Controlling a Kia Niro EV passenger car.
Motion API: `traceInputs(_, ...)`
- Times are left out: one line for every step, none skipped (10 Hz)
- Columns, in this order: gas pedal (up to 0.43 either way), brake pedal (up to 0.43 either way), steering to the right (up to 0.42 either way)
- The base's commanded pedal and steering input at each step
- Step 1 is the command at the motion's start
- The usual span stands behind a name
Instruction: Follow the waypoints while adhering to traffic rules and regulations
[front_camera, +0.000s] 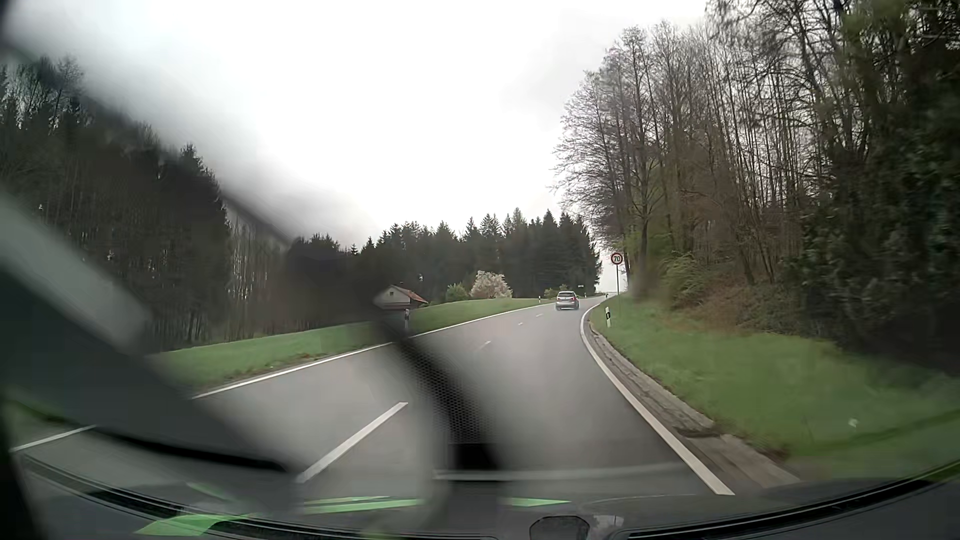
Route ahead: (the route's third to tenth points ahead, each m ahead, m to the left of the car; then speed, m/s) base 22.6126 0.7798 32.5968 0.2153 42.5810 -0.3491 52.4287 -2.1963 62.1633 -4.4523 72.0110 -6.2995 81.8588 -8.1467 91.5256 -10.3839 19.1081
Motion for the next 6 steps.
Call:
traceInputs(0.35,0.0,0.019)
traceInputs(0.35,0.0,0.019)
traceInputs(0.35,0.0,0.019)
traceInputs(0.35,0.0,0.019)
traceInputs(0.35,0.0,0.019)
traceInputs(0.35,0.0,0.019)
